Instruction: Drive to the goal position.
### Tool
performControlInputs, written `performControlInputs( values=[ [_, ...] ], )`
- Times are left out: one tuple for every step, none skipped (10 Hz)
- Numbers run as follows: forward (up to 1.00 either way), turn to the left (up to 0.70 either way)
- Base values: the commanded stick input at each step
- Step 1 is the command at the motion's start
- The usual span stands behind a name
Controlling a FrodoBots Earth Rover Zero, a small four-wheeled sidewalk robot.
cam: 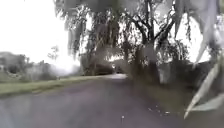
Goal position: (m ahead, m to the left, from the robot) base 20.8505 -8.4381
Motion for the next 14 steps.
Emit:
performControlInputs(
  values=[
    [0.85,0.00],
    [0.85,0.00],
    [0.85,0.00],
    [0.85,0.00],
    [0.85,0.00],
    [0.85,0.00],
    [0.85,0.00],
    [0.85,0.00],
    [0.85,0.00],
    [0.85,0.00],
    [0.85,0.00],
    [0.85,0.00],
    [0.85,0.00],
    [0.85,0.00]
  ],
)
